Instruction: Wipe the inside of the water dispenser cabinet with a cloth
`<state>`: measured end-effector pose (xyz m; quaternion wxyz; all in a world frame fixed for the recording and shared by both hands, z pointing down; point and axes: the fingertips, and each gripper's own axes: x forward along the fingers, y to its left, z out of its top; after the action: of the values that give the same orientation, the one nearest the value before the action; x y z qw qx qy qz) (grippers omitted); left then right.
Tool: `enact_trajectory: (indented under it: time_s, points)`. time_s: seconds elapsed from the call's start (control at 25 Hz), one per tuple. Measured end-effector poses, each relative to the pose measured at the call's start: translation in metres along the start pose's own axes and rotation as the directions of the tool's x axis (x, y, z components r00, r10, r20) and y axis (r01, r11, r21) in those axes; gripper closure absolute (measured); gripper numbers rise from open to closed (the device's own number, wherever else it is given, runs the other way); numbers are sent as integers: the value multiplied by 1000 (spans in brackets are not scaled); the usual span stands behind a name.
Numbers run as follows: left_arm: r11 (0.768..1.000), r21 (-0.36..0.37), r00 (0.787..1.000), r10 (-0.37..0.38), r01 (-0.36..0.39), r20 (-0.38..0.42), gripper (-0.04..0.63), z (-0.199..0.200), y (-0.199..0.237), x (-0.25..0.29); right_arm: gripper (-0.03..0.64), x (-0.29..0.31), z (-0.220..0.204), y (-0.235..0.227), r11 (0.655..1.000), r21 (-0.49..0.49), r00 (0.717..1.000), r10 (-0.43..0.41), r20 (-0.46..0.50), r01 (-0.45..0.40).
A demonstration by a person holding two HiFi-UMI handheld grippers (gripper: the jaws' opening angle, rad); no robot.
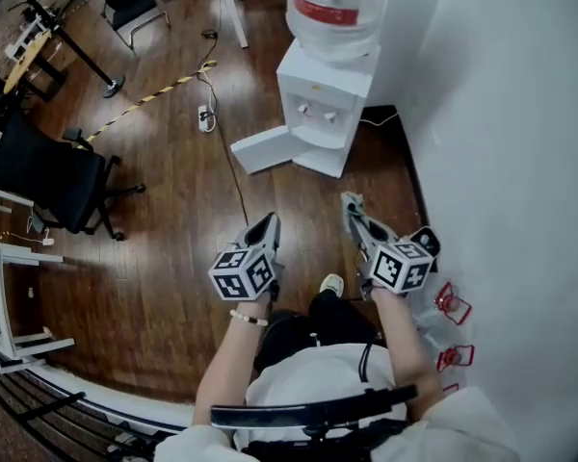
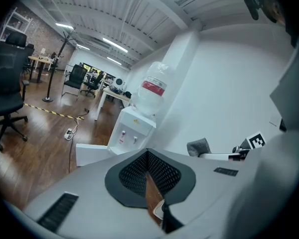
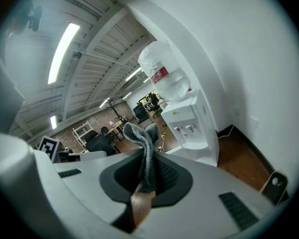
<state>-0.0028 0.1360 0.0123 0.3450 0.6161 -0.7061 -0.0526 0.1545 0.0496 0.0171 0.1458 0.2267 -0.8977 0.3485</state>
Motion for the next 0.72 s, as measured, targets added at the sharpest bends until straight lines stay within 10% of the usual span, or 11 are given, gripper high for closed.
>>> enact_trajectory:
  time_s: [0.72]
  points:
    - [994,10,983,-105,108,-149,598,46,135,155,581,196,17,-30,987,73,989,-145,-14,145]
